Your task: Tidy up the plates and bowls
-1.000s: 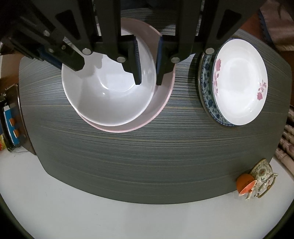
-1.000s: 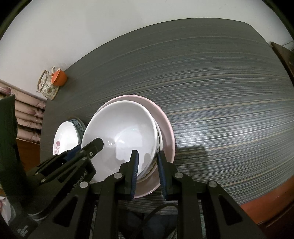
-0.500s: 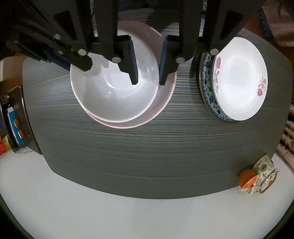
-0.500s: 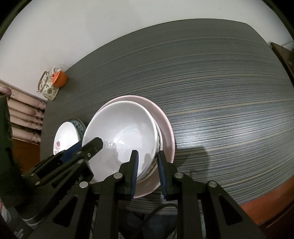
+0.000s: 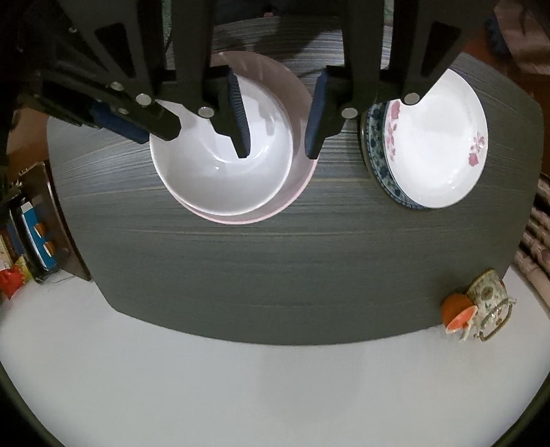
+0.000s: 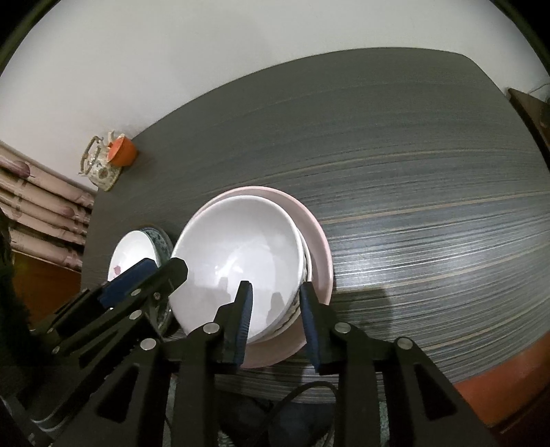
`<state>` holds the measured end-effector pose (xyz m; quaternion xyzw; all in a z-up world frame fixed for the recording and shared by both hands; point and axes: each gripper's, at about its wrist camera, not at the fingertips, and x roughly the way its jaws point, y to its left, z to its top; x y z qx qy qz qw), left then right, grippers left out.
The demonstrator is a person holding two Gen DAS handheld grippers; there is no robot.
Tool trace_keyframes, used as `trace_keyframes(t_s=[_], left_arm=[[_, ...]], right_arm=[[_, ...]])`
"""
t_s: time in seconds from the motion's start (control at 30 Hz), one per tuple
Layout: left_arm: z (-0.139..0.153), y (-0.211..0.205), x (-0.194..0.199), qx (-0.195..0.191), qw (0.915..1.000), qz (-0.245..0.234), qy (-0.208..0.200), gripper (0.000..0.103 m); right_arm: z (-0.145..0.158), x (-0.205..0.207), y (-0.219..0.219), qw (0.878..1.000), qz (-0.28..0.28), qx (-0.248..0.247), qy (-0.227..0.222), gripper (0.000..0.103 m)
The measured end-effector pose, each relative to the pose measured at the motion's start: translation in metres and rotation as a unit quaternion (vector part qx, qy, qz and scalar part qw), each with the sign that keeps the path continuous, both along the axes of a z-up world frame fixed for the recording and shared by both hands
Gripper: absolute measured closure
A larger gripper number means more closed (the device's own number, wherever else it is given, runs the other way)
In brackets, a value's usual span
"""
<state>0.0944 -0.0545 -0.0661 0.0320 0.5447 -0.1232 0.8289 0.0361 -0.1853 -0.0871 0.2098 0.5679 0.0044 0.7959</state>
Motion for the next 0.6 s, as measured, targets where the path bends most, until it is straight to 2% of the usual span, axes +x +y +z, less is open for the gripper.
trace_keyframes(t_s=[0.13, 0.3, 0.4, 0.5, 0.6], left_arm=[[0.006, 0.014, -0.001, -0.014, 0.9998, 0.011, -0.001, 0.057], [0.012, 0.044, 0.004, -0.043, 0.998, 0.044, 0.009, 0.056], [0.01, 0.061, 0.008, -0.047, 0.9968, 0.064, 0.014, 0.056], [0.004, 0.076, 0.01, -0.066, 0.9939, 0.08, 0.036, 0.056], [-0.003, 0.086, 0.012, -0.084, 0.9903, 0.093, 0.061, 0.051]], right_arm=[[0.01, -0.005, -0.001, 1.0, -0.002, 0.0, -0.013, 0.068], [0.017, -0.011, -0.004, 1.0, -0.006, 0.003, -0.027, 0.068], [0.02, -0.013, -0.004, 0.999, -0.007, -0.016, -0.034, 0.066], [0.021, -0.016, -0.01, 0.999, -0.017, -0.01, -0.036, 0.061], [0.019, -0.017, -0.018, 0.999, -0.025, -0.002, -0.028, 0.057]])
